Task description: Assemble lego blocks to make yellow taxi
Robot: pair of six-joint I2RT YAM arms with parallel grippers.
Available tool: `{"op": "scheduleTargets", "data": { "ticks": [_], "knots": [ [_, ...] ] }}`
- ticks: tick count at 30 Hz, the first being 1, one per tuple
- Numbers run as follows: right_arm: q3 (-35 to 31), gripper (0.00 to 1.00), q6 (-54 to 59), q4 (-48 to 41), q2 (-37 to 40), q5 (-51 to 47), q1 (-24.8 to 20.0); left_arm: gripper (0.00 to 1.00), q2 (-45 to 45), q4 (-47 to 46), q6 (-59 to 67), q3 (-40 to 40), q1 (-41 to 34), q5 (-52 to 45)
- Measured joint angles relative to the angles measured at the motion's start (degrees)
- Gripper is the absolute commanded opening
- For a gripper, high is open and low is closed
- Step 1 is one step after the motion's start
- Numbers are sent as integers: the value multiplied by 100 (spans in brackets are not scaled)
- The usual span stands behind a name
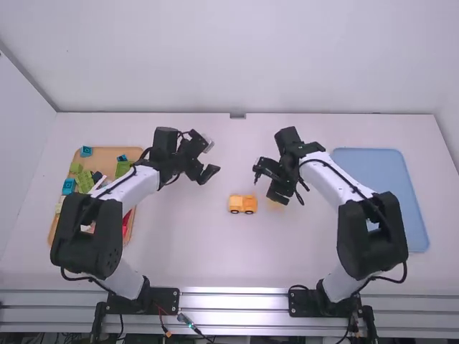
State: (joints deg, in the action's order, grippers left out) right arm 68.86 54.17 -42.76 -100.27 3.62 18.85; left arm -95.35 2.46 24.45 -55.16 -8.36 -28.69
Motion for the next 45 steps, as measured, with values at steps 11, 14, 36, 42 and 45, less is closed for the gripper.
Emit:
{"op": "scheduleTargets", "data": {
  "ticks": [11, 14, 36, 42, 45],
  "knots": [
    [-142, 99, 1320, 264, -398, -149, 105, 99, 2, -2, -632, 17, 0, 787],
    [-188, 99, 1421, 210, -557, -48, 61, 99, 2, -2, -649, 17, 0, 804],
    [-341, 71, 1438, 743, -1255, 219, 111, 99, 0, -4, -651, 17, 2, 844],
    [-466, 46, 1233, 960, -1250, 214, 111, 99, 2, -24, -649, 17, 7, 846],
    [-470, 44, 1134, 981, -1250, 210, 114, 99, 2, -24, -651, 17, 7, 844]
  ]
}}
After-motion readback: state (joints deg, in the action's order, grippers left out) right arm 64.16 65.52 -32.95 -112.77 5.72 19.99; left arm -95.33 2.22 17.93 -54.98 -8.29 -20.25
